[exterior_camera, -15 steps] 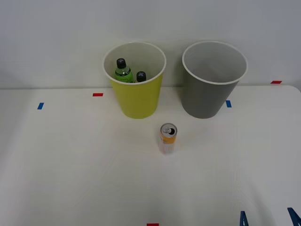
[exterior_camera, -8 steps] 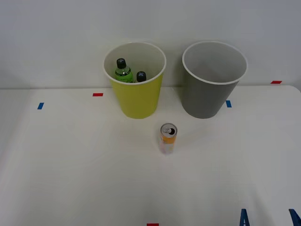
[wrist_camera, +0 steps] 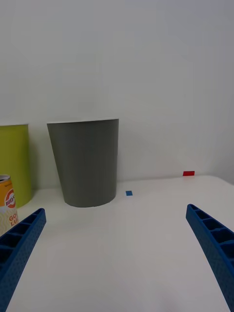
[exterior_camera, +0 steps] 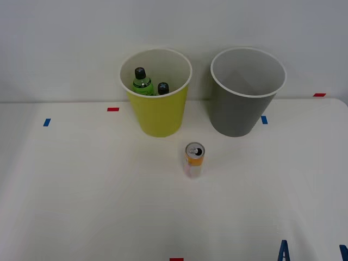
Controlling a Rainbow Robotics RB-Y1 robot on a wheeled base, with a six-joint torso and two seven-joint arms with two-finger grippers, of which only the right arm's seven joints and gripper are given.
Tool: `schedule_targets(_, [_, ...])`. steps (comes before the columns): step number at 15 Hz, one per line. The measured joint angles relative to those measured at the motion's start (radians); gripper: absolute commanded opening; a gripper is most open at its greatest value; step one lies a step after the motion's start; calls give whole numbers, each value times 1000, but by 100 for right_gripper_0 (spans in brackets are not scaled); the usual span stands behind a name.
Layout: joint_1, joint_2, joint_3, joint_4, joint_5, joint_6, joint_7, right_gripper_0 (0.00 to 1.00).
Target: Put cans in the gray bin, plastic bottles in the light green bin
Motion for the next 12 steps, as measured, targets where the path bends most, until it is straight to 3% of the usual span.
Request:
schedule_targets(4, [12,0,-7,0,22,-13,-42,100])
schedule_targets(12, [17,-2,-178,0,265,-90,-416,100])
